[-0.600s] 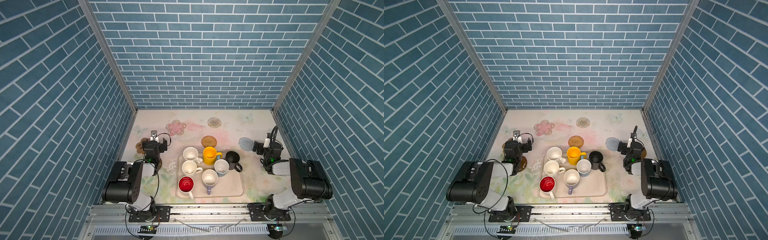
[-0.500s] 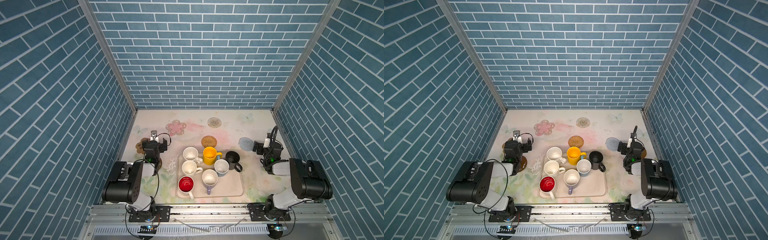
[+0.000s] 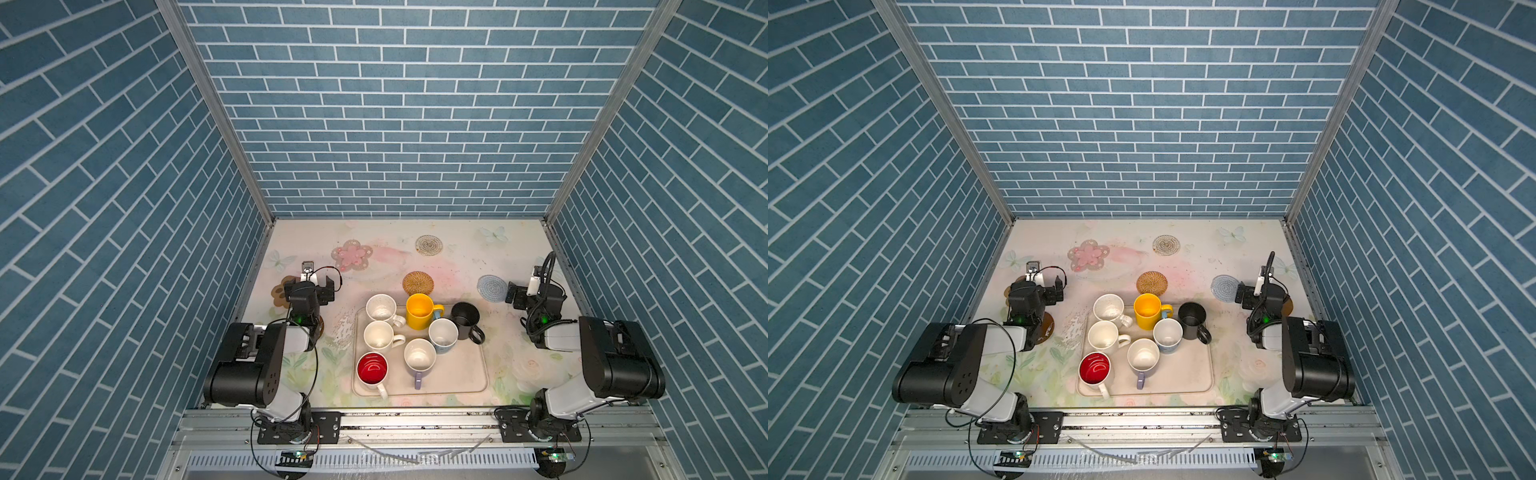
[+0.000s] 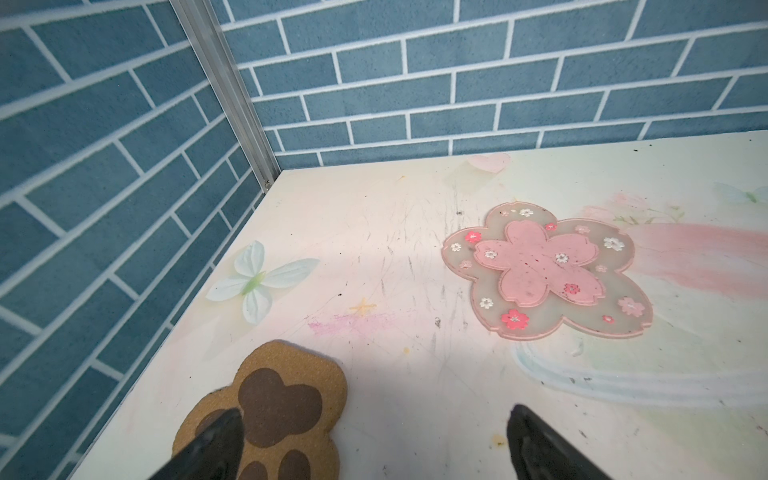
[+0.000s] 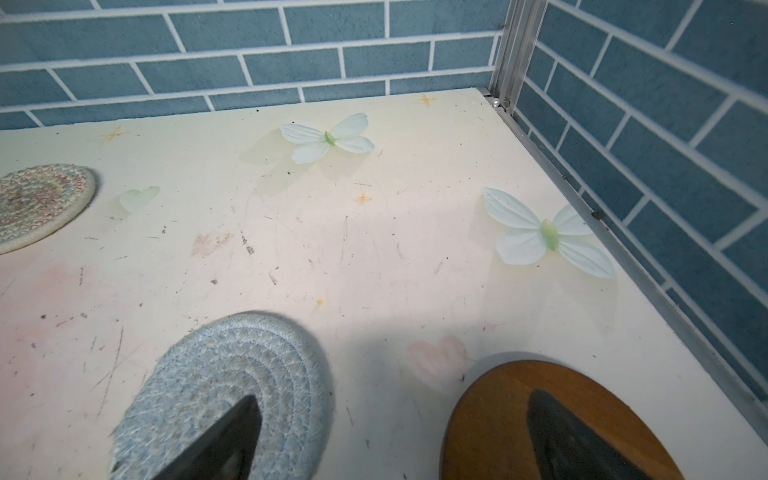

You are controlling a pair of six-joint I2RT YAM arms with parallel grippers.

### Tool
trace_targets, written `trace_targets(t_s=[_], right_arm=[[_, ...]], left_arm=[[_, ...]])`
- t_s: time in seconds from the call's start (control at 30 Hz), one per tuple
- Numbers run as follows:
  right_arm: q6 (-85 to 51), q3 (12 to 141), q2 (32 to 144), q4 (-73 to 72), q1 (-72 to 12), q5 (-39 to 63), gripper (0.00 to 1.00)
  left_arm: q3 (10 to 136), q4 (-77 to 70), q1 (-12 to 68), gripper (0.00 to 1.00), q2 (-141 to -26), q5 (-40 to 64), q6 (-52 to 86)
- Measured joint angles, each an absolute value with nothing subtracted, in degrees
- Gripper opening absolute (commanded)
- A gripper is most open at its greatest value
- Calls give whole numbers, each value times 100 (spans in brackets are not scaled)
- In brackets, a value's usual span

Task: Place cups on coasters
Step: Move the coaster to the top-right of the table.

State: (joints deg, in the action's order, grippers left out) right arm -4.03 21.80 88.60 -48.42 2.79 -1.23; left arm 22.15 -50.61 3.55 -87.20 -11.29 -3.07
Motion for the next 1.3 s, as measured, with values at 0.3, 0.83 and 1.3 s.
trace_targets(t_s=[0.3,0.83,1.3], right_arm=[[-403,2180,8860,-4840,279,-108,99],[-403,2180,8855,-4836,279,-86,99],[-849,3332,6724,-1857,279,-464,93]], left_arm=[[2215,-5061,355,99,-8720,-1129,-307],[2215,-5037,355,99,-8720,-1199,-296],[3809,-1997,353,99,-7000,-1927,342]])
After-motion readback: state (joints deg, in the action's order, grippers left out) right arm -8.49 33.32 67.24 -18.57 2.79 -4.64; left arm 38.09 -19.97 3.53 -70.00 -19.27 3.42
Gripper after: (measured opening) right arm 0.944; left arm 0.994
